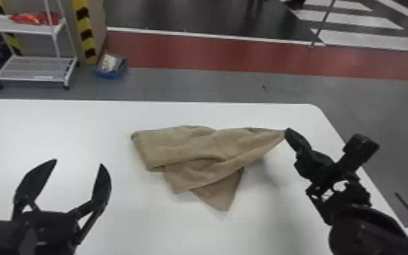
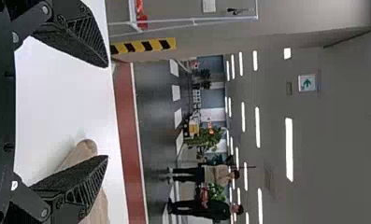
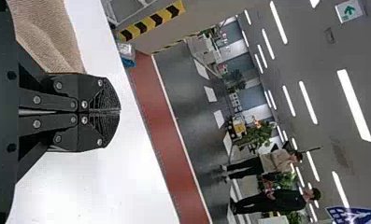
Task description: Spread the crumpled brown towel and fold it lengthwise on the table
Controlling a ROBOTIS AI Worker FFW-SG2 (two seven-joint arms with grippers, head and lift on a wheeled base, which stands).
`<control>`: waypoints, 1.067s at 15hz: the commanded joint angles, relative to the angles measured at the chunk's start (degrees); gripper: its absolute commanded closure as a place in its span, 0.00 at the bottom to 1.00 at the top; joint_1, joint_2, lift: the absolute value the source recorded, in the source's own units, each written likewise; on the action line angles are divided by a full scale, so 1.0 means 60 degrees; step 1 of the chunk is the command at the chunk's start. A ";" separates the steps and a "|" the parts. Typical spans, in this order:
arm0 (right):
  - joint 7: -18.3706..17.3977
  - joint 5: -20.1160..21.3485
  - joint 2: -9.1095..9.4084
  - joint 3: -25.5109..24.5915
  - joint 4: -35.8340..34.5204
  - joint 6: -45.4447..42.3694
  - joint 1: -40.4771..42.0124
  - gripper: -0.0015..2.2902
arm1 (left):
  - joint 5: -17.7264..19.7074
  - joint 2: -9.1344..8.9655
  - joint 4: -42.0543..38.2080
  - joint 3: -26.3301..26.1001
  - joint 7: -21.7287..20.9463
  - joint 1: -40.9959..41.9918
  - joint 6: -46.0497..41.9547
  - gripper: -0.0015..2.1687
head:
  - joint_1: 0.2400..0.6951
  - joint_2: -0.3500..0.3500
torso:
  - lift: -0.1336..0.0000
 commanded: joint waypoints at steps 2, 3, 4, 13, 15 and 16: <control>0.0054 -0.0151 0.0012 0.0028 -0.0141 -0.0002 0.0452 0.63 | 0.0051 0.0040 -0.0045 -0.0370 -0.0273 -0.0031 0.0217 0.12 | 1.00 0.20 | 0.07; 0.0054 -0.0166 0.0041 0.0013 -0.0170 -0.0002 0.0540 0.63 | 0.0066 0.0040 -0.0030 -0.0428 -0.0361 -0.0046 0.0275 0.13 | 1.00 0.19 | 0.07; 0.0054 -0.0166 0.0070 0.0028 -0.0287 -0.0002 0.0672 0.63 | 0.0081 0.0040 -0.0015 -0.0546 -0.0536 -0.0090 0.0393 0.17 | 1.00 0.17 | 0.07; 0.0186 -0.1162 0.0158 -0.0060 -0.1576 -0.0618 0.2429 0.63 | 0.1355 -0.0268 0.1581 -0.2494 -0.1679 -0.2815 0.4201 0.45 | 1.00 0.02 | 0.07; 0.0273 -0.1294 0.0158 -0.0309 -0.1576 -0.0618 0.2620 0.63 | 0.1311 -0.0415 0.1669 -0.2728 -0.1840 -0.2873 0.4231 0.24 | 1.00 0.00 | 0.07; 0.0332 -0.1382 0.0158 -0.0382 -0.1532 -0.0618 0.2649 0.63 | 0.1267 -0.0444 0.1757 -0.2860 -0.1781 -0.2947 0.4231 0.24 | 1.00 0.00 | 0.07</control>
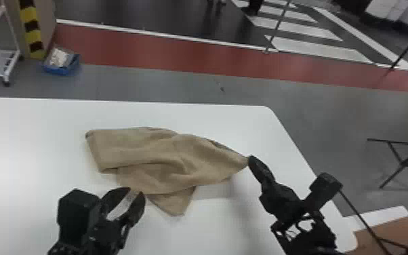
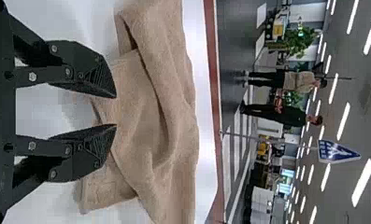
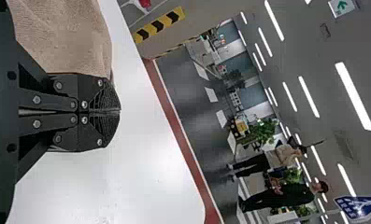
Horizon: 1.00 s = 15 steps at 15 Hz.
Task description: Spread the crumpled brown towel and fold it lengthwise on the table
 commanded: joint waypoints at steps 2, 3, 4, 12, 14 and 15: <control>0.0136 -0.0159 0.0000 -0.0162 0.0115 0.0001 0.0099 0.63 | -0.0200 -0.0141 0.0282 -0.0423 0.0113 -0.0181 -0.0006 0.24 | 1.00 0.00 | 0.07; 0.0151 -0.0159 0.0014 -0.0147 0.0130 0.0001 0.0099 0.63 | -0.0288 -0.0199 0.0384 -0.0482 0.0128 -0.0225 -0.0035 0.24 | 1.00 0.00 | 0.07; 0.0151 -0.0189 0.0014 -0.0103 0.0130 -0.0028 0.0099 0.63 | -0.0420 -0.0243 0.0545 -0.0570 0.0216 -0.0328 -0.0094 0.24 | 1.00 0.00 | 0.07; 0.0194 -0.0218 0.0014 -0.0089 0.0159 -0.0116 0.0056 0.63 | -0.0713 -0.0243 0.1351 -0.0555 0.0714 -0.0899 -0.0387 0.24 | 1.00 0.00 | 0.07; 0.0209 -0.0262 0.0000 -0.0103 0.0159 -0.0087 0.0012 0.63 | -0.0727 -0.0243 0.1454 -0.0511 0.0685 -0.0943 -0.0328 0.24 | 1.00 0.00 | 0.07; 0.0194 -0.0262 0.0000 -0.0118 0.0159 -0.0087 0.0012 0.63 | -0.0727 -0.0243 0.1454 -0.0467 0.0655 -0.0958 -0.0270 0.24 | 1.00 0.00 | 0.07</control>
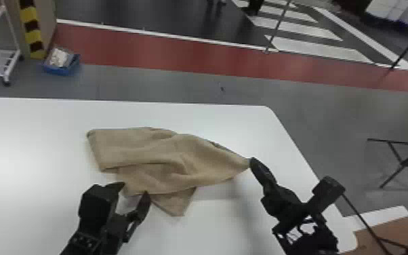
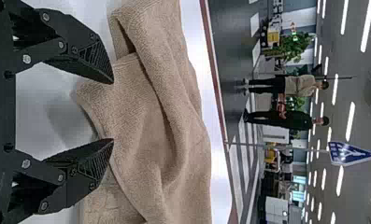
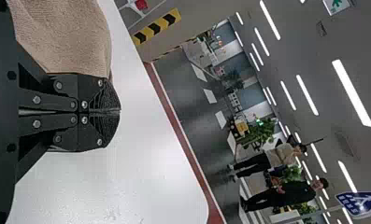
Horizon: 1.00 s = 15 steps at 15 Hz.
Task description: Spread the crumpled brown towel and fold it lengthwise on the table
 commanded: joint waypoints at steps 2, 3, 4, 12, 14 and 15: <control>0.0004 -0.0018 -0.0004 -0.0031 -0.0002 0.0004 -0.0014 0.63 | 0.0012 0.0002 0.0022 0.0074 -0.0045 -0.0031 0.0219 0.24 | 1.00 0.00 | 0.07; 0.0004 -0.0018 -0.0004 -0.0046 -0.0002 0.0004 -0.0014 0.63 | 0.0012 0.0002 0.0022 0.0089 -0.0089 -0.0031 0.0277 0.25 | 1.00 0.00 | 0.07; 0.0004 -0.0018 -0.0004 -0.0046 -0.0016 0.0004 -0.0014 0.63 | 0.0026 0.0002 0.0022 0.0089 -0.0132 -0.0046 0.0336 0.28 | 1.00 0.00 | 0.07; -0.0010 -0.0428 -0.0004 -0.0119 -0.0676 0.0297 0.0148 0.63 | 0.0510 0.0163 -0.1414 0.0397 -0.0103 0.0467 0.0072 0.83 | 1.00 0.00 | 0.07; -0.0010 -0.0428 -0.0033 -0.0134 -0.1115 0.0854 0.0074 0.63 | 0.0056 0.0310 -0.2322 0.0426 0.0058 0.0731 0.0043 0.83 | 1.00 0.00 | 0.07; -0.0010 -0.0530 -0.0033 -0.0149 -0.1481 0.1264 0.0030 0.63 | 0.0026 0.0354 -0.2864 0.0470 0.0087 0.0833 0.0043 0.83 | 1.00 0.00 | 0.07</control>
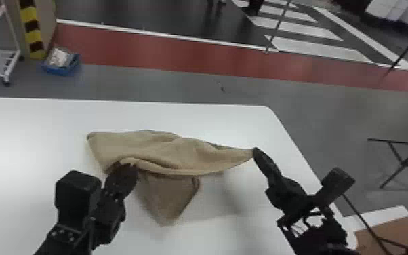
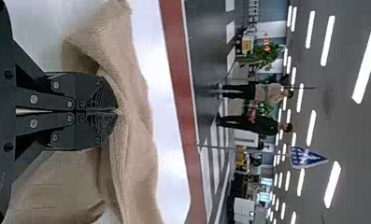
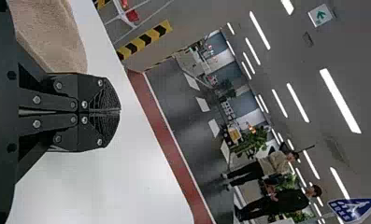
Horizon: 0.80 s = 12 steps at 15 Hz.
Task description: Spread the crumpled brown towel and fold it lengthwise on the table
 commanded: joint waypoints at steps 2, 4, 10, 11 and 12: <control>-0.0042 -0.0485 0.0003 -0.0061 -0.1549 0.1464 -0.0076 0.63 | -0.0170 0.0238 -0.1822 0.0198 0.0123 0.0433 0.0080 0.83 | 1.00 0.00 | 0.07; -0.0218 -0.1218 0.0032 -0.0222 -0.2516 0.1963 -0.0105 0.63 | -0.0141 0.0414 -0.3038 0.0490 0.0153 0.0829 0.0139 0.83 | 1.00 0.00 | 0.07; -0.0819 -0.1921 0.0143 -0.0486 -0.3204 0.1904 0.0042 0.63 | -0.0097 0.0429 -0.3272 0.0827 0.0167 0.0916 0.0842 0.83 | 0.91 0.03 | 0.07; -0.0994 -0.1892 0.0143 -0.0544 -0.2897 0.1670 0.0042 0.63 | -0.0111 0.0341 -0.2672 0.0710 0.0182 0.0682 0.0842 0.83 | 0.91 0.03 | 0.07; -0.1068 -0.1877 0.0143 -0.0617 -0.2750 0.1611 0.0056 0.63 | -0.0185 0.0268 -0.2305 0.0549 0.0255 0.0492 0.0813 0.83 | 0.94 0.03 | 0.07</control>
